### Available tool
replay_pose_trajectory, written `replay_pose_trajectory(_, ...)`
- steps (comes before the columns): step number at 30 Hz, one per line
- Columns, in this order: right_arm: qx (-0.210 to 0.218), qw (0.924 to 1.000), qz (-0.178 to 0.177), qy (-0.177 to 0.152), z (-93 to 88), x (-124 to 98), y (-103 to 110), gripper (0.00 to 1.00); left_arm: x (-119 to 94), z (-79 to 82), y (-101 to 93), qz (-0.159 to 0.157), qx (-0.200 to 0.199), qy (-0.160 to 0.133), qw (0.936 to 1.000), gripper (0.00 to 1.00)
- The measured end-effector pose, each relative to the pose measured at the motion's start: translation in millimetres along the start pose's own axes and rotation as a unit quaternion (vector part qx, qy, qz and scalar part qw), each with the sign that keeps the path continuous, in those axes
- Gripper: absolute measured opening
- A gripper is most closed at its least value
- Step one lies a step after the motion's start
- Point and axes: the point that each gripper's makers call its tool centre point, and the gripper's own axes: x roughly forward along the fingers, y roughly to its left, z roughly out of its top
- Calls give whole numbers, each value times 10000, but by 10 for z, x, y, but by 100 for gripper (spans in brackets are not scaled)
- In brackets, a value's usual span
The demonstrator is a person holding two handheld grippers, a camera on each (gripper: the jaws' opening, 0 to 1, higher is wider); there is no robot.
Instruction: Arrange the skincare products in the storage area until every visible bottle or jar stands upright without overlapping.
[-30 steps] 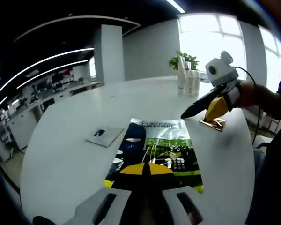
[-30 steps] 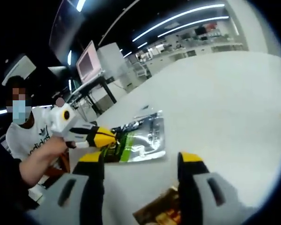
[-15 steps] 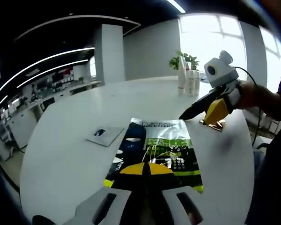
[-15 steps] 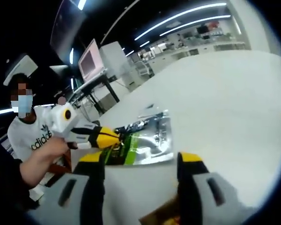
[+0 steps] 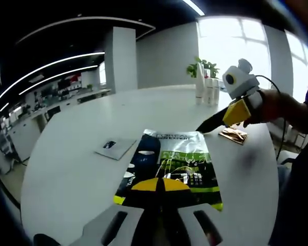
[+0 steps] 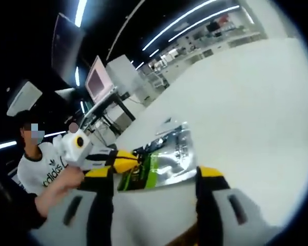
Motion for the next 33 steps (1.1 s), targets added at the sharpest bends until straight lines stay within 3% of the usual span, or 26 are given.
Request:
replay_pose_trajectory(6,775,9962,315,-241,31,-35,59,62,-8,-8,7,-4,-33,-12,10000,0)
replay_pose_trajectory(11,895,9953,321,-169,-82,-68,91,60,-15,-16,13,3,-46,-28,10000,0)
replay_pose_trajectory(17,1099,9930,409,-161,-94,-98,134,59,-18,-22,19,15,-39,-42,10000,0)
replay_pose_trajectory(22,1637,9843,631,-205,-45,-29,184,57,-20,-22,24,23,-47,-56,10000,0)
replay_pose_trajectory(26,1114,9928,390,187,-164,28,121,48,-25,-25,22,18,-92,-110,9999,0)
replay_pose_trajectory(33,852,9958,139,290,-177,95,53,35,-24,-24,17,15,-98,-120,9999,0)
